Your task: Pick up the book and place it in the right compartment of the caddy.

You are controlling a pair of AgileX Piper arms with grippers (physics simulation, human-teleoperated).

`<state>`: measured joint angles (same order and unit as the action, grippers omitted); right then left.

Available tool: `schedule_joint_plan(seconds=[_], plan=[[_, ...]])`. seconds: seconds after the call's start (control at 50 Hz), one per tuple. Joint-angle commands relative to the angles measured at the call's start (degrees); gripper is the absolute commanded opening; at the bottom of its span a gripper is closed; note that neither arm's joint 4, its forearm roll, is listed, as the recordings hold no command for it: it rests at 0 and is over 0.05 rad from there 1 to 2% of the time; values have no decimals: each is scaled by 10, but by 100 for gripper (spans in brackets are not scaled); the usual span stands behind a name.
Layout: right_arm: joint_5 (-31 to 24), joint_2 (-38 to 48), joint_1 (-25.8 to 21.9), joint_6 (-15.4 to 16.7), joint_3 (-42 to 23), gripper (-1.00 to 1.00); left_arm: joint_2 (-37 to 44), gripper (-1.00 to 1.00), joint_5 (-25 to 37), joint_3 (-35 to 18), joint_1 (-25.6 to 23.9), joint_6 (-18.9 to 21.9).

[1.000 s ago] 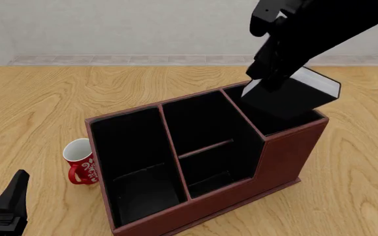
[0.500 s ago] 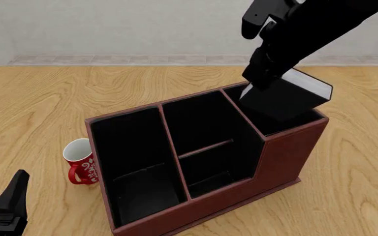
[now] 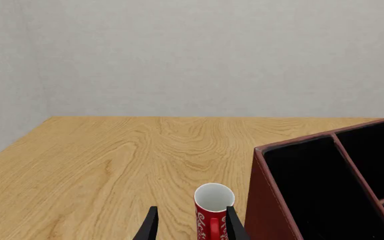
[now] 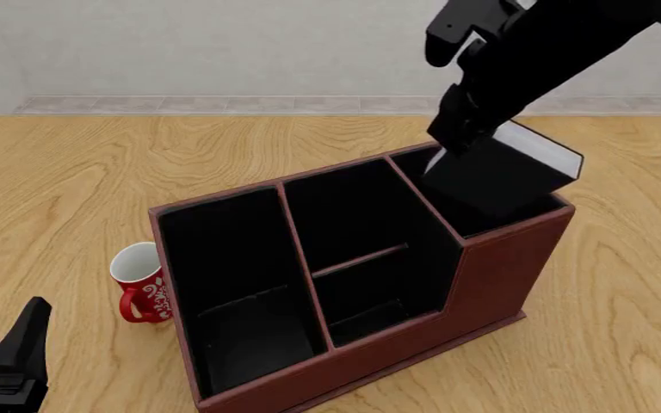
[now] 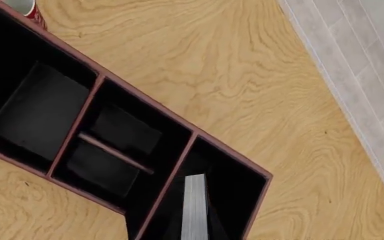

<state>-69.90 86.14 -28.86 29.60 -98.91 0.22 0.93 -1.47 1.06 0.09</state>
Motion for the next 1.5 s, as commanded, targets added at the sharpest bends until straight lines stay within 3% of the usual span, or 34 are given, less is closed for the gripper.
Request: schedule_joint_plan(seconds=[0.02,0.26,0.84,0.86,1.24,1.5], plan=[[0,-25,10,97,43,-100,0,100,3,-1,-5,0],[0,-23,23,96,47,-100,0,100,3,-1,-5,1],[0,-5,6,63,44,-100,0,100,3,-1,-5,1],[0,-6,9,65,44,100,0,100,3,-1,-6,1],[0,-32,19,78,47,100,0,100,3,-1,-5,1],[0,-100,28,106,78,100,0,100,3,-1,-5,1]])
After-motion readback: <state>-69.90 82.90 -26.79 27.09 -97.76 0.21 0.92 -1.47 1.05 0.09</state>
